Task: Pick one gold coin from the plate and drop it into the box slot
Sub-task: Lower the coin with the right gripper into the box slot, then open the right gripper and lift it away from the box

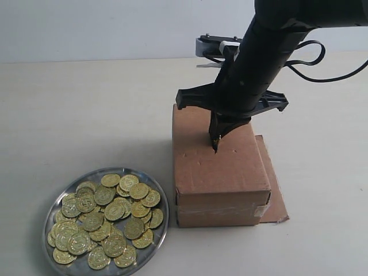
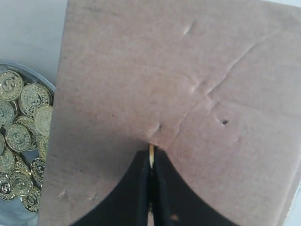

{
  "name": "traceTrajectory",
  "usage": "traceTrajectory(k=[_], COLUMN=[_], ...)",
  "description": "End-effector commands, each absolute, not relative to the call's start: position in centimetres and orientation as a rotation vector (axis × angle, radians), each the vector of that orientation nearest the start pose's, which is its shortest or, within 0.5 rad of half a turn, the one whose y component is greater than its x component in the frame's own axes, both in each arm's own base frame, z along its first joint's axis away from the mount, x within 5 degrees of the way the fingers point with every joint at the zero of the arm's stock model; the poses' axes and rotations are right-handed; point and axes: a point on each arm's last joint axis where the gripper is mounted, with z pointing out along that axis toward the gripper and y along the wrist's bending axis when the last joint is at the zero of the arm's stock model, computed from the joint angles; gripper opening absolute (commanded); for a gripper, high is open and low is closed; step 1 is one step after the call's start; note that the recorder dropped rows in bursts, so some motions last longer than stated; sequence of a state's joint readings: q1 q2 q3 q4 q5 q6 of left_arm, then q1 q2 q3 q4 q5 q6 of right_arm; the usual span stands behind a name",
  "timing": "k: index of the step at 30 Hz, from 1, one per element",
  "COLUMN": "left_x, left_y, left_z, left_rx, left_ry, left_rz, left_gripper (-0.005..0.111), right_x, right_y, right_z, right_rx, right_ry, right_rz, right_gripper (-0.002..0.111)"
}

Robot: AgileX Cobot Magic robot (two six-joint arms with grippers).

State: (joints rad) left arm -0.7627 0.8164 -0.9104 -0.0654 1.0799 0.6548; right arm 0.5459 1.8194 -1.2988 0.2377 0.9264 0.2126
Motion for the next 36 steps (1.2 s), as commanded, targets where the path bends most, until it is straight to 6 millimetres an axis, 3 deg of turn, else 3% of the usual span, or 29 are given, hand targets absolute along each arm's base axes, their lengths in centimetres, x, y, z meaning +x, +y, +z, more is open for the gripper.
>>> traceTrajectory(k=[1,8,13,15,17,18,20,21,22,27,29,33,36], left_x=[9.2,9.2,9.2,9.2,9.2,9.1,8.8,8.6,8.2,6.2,5.2,4.2,4.1], left_y=[-9.7,-9.7,-9.7,-9.7,-9.7,-9.6,-9.6,-9.5,-9.5,-9.1,-8.8,-7.8,-7.2], left_z=[35.2,35.2,35.2,35.2,35.2,35.4,35.7,35.9,36.2,38.3,39.0,38.7,36.1], left_rx=[1.590,1.590,1.590,1.590,1.586,1.565,1.525,1.508,1.489,1.251,1.138,0.919,0.861], left_ry=[1.885,1.885,1.885,1.885,1.882,1.877,1.867,1.853,1.839,1.746,1.659,1.525,1.520], left_rz=[-0.146,-0.146,-0.146,-0.146,-0.147,-0.161,-0.189,-0.215,-0.255,-0.528,-0.646,-0.776,-0.759], left_gripper=[0.069,0.069,0.069,0.069,0.061,0.044,0.021,0.007,0.001,0.001,0.001,0.001,0.001], right_x=[30.4,30.5,30.3,30.2,30.0,29.9,29.5,29.2,28.6,24.5,21.7,16.9,13.8], right_y=[20.4,20.5,20.7,20.6,20.3,20.0,19.3,18.8,18.2,14.8,13.0,10.1,8.1], right_z=[21.7,21.8,21.9,22.4,24.7,26.7,29.6,31.2,33.0,41.0,43.8,45.5,44.7], right_rx=[-0.320,-0.306,-0.282,-0.296,-0.376,-0.433,-0.472,-0.493,-0.498,-0.488,-0.466,-0.451,-0.438], right_ry=[2.952,2.942,2.947,2.931,2.840,2.758,2.639,2.561,2.481,2.129,1.989,1.807,1.721], right_rz=[0.403,0.418,0.461,0.467,0.469,0.453,0.427,0.403,0.387,0.344,0.368,0.392,0.395], right_gripper=[0.000,0.002,0.029,0.033,0.028,0.019,0.002,0.000,0.000,0.000,0.000,0.000,0.000])
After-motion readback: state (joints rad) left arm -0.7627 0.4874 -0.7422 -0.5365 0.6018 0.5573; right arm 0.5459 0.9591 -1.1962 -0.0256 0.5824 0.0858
